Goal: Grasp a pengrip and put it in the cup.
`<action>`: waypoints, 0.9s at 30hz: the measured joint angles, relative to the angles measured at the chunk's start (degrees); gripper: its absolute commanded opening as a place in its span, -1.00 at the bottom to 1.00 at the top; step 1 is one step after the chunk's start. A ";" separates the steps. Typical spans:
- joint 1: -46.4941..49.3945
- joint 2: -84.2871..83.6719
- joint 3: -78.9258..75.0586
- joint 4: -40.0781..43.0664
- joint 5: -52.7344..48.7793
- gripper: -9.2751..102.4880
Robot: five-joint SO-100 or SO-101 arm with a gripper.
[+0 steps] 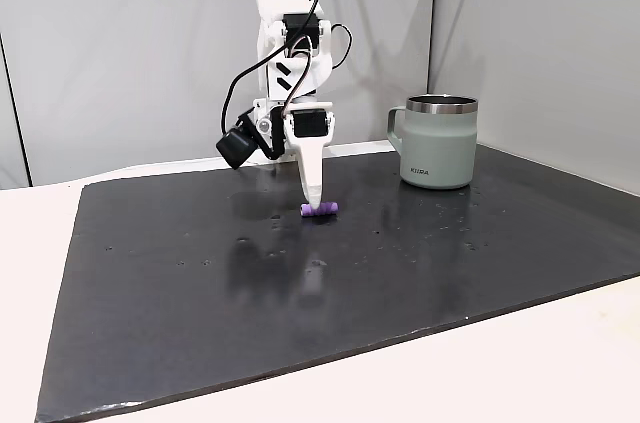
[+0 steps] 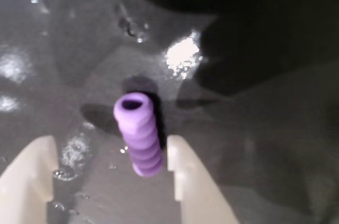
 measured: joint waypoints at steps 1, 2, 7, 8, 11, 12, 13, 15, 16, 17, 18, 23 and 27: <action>0.00 -0.70 -0.35 -0.26 0.00 -0.47; 0.09 -1.41 -0.53 -0.35 -0.18 -0.48; -0.44 -3.78 -1.14 -1.49 0.79 -0.60; -0.53 -4.04 -1.49 -1.67 0.70 -0.65; -0.53 -4.57 -1.93 -1.76 0.79 -0.80; -0.53 -4.57 -1.93 -1.76 0.79 -0.83; -0.53 -4.57 -1.93 -1.76 0.79 -0.83; -0.53 -4.57 -1.93 -1.76 0.79 -0.83; -0.53 -4.57 -1.93 -1.76 0.79 -0.83; -0.53 -4.57 -1.93 -1.76 0.79 -0.83; -0.53 -4.57 -1.93 -1.76 0.79 -0.83; -0.62 -2.72 -1.93 0.70 1.41 -0.83; -1.23 3.52 -2.37 5.45 1.76 -0.83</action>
